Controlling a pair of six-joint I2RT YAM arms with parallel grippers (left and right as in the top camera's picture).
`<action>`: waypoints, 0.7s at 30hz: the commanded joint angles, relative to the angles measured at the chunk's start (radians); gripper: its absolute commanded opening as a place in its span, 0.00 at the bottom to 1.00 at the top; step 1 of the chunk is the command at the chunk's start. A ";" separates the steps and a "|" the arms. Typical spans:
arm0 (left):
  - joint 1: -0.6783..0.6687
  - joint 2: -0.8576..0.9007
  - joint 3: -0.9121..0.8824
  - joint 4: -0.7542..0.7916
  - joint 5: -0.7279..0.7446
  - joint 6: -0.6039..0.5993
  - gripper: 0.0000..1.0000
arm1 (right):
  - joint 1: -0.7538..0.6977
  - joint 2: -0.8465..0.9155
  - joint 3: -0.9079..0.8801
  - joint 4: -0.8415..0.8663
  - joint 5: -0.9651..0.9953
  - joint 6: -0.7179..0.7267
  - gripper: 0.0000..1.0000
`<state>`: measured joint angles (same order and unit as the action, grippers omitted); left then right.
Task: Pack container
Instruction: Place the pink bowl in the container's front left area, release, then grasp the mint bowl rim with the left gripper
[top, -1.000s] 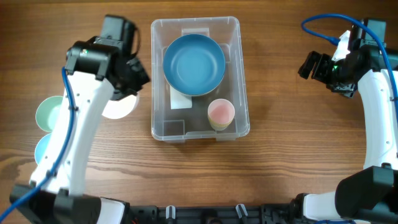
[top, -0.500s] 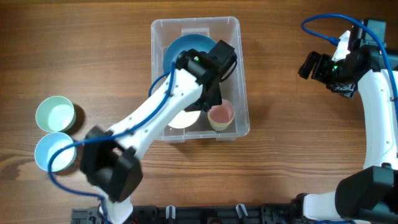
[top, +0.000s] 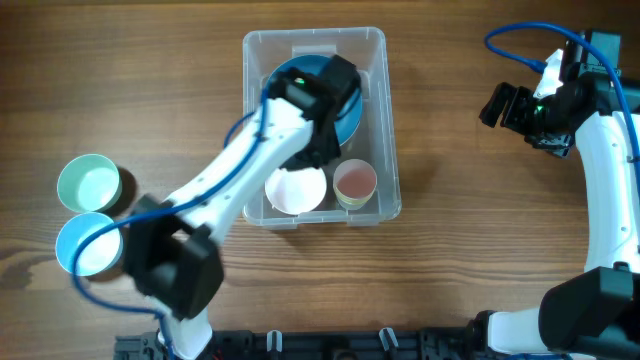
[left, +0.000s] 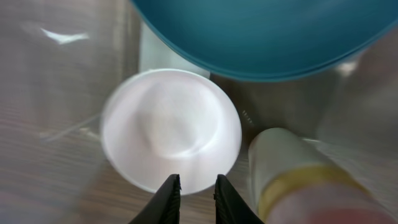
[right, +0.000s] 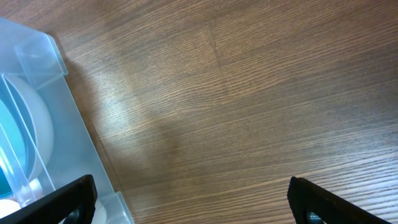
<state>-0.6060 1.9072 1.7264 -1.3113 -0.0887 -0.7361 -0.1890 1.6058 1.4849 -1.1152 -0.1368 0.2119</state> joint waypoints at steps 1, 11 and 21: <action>0.163 -0.271 0.023 -0.017 -0.115 0.026 0.41 | 0.000 0.009 -0.005 -0.001 0.009 -0.010 1.00; 0.909 -0.127 -0.008 0.019 -0.110 0.131 0.84 | 0.001 0.009 -0.005 0.000 0.009 -0.010 1.00; 0.960 0.360 -0.008 0.142 -0.092 0.183 0.77 | 0.001 0.009 -0.005 -0.014 0.009 -0.027 1.00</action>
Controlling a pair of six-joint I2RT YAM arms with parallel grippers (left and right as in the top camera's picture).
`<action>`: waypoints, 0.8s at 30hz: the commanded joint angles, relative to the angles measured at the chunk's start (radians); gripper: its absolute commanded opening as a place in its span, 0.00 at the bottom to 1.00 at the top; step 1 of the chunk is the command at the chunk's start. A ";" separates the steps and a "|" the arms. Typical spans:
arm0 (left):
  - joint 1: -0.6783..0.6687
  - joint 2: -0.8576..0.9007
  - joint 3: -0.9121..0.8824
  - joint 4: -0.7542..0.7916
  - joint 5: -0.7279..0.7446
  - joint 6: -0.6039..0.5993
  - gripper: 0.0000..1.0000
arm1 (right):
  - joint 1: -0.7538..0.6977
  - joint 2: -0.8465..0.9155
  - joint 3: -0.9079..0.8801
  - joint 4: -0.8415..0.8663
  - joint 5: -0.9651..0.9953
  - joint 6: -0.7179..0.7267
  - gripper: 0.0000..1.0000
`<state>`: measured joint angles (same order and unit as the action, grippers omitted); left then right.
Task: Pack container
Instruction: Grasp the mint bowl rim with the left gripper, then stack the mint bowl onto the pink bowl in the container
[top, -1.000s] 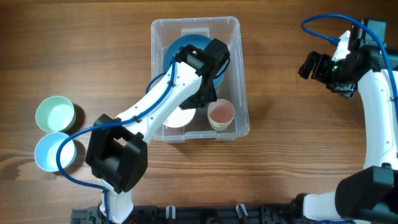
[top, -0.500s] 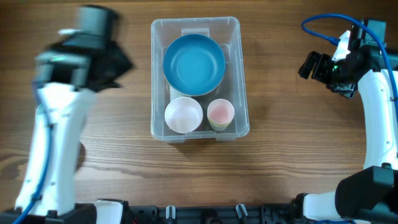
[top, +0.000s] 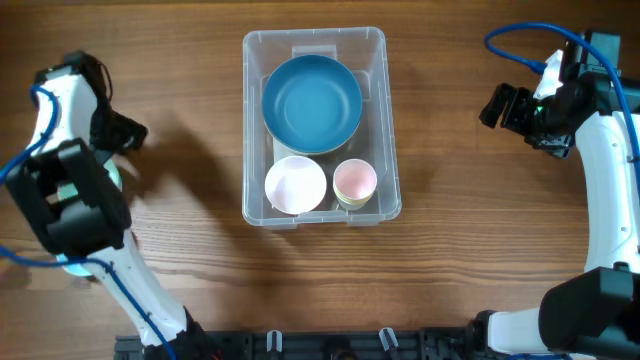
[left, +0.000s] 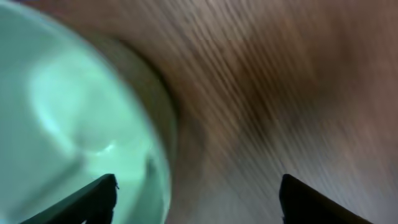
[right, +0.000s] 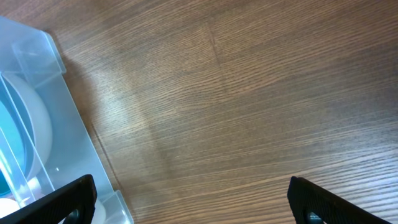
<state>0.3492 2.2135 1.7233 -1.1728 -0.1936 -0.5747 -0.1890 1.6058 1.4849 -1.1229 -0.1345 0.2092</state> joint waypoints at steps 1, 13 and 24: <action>0.003 0.056 -0.005 0.009 0.013 0.022 0.71 | 0.001 0.009 -0.005 -0.007 0.007 -0.024 1.00; -0.186 0.022 0.034 0.041 0.073 0.126 0.04 | 0.001 0.009 -0.005 -0.008 0.007 -0.026 1.00; -0.760 -0.415 0.254 -0.245 0.092 0.042 0.04 | 0.001 0.009 -0.005 -0.012 0.007 -0.026 0.99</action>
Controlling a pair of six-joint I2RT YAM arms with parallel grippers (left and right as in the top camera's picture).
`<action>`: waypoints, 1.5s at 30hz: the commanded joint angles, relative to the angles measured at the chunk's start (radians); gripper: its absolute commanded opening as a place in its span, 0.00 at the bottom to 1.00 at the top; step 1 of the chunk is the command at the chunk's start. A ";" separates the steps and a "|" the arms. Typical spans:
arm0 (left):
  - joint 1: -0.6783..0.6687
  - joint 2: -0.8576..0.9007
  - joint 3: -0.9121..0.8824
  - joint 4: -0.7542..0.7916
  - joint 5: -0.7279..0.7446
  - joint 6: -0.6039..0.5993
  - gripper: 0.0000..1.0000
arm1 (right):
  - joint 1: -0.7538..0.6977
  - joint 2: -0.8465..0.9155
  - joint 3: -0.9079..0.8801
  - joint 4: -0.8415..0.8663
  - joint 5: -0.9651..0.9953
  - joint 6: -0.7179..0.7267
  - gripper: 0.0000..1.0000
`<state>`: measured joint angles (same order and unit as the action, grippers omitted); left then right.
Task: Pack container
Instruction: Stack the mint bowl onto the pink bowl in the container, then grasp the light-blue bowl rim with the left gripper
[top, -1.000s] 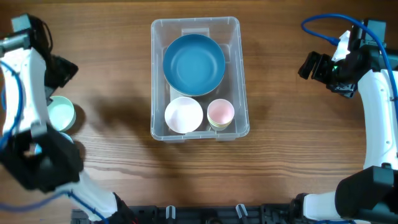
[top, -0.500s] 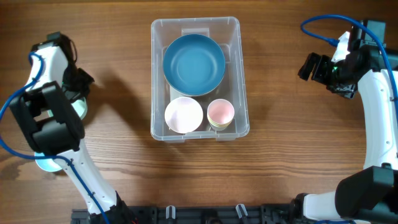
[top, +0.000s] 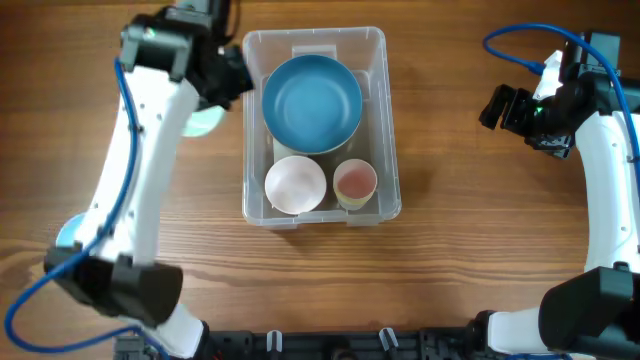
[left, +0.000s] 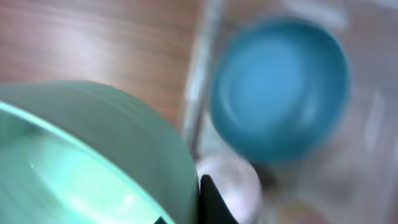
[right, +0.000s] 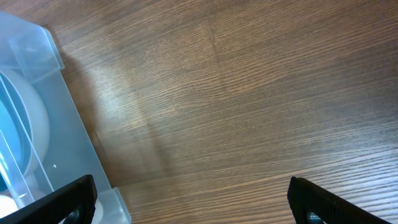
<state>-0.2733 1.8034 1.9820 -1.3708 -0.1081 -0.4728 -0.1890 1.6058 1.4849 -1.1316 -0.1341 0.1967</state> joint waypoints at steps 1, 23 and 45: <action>-0.215 0.003 -0.016 -0.076 0.007 -0.104 0.04 | 0.000 0.009 -0.005 -0.003 0.006 -0.013 1.00; -0.360 -0.021 -0.340 0.136 0.018 -0.141 0.25 | 0.001 0.009 -0.005 -0.018 0.006 -0.013 1.00; 0.848 -0.232 -0.989 0.505 -0.022 -0.110 0.73 | 0.001 0.009 -0.005 -0.013 0.006 -0.013 0.99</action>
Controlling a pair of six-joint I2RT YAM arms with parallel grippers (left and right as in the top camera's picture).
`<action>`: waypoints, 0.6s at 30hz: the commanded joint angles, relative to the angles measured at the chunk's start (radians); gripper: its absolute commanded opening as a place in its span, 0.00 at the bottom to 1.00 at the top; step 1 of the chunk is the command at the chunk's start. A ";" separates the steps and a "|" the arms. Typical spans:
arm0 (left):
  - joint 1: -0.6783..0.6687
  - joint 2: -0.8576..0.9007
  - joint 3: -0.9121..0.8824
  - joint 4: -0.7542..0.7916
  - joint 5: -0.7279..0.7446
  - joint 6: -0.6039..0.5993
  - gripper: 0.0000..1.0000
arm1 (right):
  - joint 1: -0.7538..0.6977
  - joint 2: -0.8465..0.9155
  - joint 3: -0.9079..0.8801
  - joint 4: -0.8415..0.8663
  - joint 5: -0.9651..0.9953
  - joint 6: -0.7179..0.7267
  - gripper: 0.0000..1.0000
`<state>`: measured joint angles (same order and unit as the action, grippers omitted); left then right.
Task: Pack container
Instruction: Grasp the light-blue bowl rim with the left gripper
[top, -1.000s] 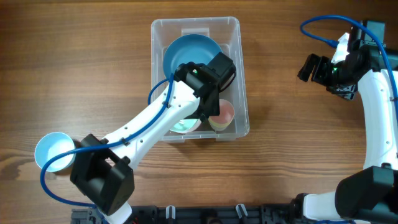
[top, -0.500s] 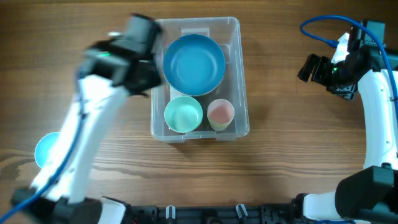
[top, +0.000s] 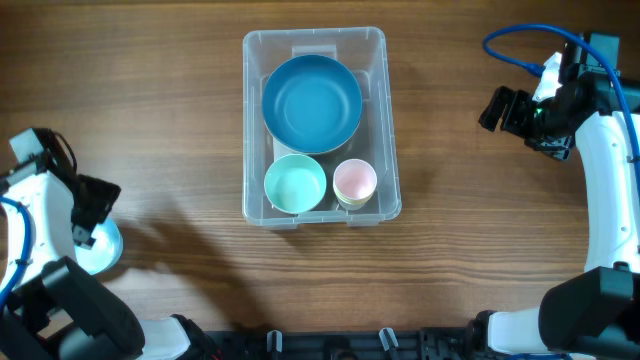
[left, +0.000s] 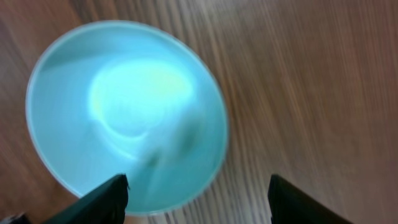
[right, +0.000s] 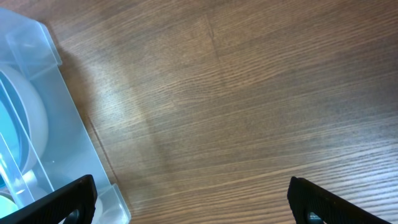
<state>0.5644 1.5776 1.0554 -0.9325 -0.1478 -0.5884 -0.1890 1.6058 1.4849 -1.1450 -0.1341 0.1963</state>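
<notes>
The clear plastic container (top: 388, 120) stands mid-table. It holds a big blue bowl (top: 311, 90) at the back, a mint green bowl (top: 295, 184) front left and a pink cup (top: 354, 181) front right. At the far left a light blue bowl (top: 100, 251) (left: 127, 115) rests on the wood. My left gripper (top: 92, 222) (left: 196, 202) hangs open just above it, one finger over its near rim and the other over bare wood. Open and empty, my right gripper (top: 505, 108) (right: 199, 202) hovers over bare wood right of the container.
The right wrist view shows the container's corner (right: 31, 124) at its left edge. A blue cable (top: 515, 45) loops above the right arm. Brown wooden tabletop (top: 480, 250) surrounds the container on all sides.
The mint green bowl, held by my left gripper beside the container's back left, now sits in the container's front left. My left gripper is open over the light blue bowl at far left.
My left gripper was inside the container over a white bowl, with the green and light blue bowls out on the left. Then it was open at the green bowl, then held it beside the container. The green bowl now covers the white one. The right arm stayed put.
</notes>
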 joint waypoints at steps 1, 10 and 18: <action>0.009 -0.002 -0.085 0.119 0.018 0.013 0.71 | 0.001 0.009 -0.005 0.000 0.006 -0.013 1.00; 0.009 0.151 -0.088 0.227 0.051 0.057 0.49 | 0.001 0.009 -0.005 0.000 0.006 -0.013 1.00; 0.007 0.149 -0.080 0.230 0.169 0.058 0.04 | 0.001 0.009 -0.005 0.000 0.006 -0.013 0.99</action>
<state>0.5697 1.7260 0.9749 -0.7036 -0.0872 -0.5282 -0.1890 1.6058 1.4849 -1.1454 -0.1341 0.1963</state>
